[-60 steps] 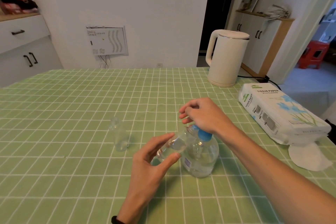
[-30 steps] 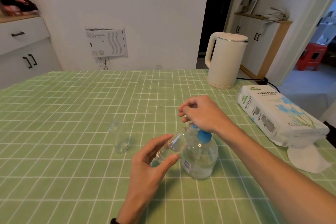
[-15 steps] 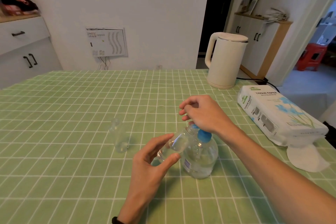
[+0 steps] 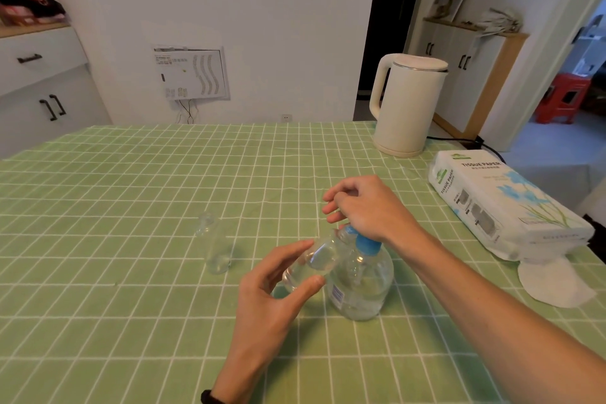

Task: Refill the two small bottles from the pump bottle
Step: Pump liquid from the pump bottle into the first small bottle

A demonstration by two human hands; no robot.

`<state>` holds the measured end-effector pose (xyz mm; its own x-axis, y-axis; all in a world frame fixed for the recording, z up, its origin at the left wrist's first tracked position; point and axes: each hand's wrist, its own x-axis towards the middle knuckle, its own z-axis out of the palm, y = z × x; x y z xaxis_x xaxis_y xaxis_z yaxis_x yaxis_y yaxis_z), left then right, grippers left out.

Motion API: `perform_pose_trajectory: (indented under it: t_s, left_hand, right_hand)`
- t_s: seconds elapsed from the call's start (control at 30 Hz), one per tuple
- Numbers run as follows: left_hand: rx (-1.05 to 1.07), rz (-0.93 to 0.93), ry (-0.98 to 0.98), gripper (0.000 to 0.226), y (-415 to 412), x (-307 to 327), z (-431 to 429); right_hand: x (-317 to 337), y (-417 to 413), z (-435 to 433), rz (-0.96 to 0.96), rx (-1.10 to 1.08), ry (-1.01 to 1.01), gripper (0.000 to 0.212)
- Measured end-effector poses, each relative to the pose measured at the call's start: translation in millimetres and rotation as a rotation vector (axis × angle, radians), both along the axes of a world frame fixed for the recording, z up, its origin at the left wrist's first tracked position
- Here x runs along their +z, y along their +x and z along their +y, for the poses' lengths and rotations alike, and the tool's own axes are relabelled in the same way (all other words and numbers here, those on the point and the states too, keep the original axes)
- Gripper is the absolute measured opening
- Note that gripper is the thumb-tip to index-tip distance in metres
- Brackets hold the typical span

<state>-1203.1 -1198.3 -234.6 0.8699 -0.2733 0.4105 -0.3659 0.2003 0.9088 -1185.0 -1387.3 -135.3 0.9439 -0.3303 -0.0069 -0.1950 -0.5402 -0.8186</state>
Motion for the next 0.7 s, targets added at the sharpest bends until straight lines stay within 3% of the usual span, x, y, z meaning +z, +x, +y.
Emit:
perform_pose_trajectory:
  t_s: [0.7]
  left_hand:
    - [0.007,0.0,0.026,0.05,1.8,-6.1,-0.5]
  right_hand:
    - [1.1,-1.2,1.9,-0.004,0.002,0.028,0.028]
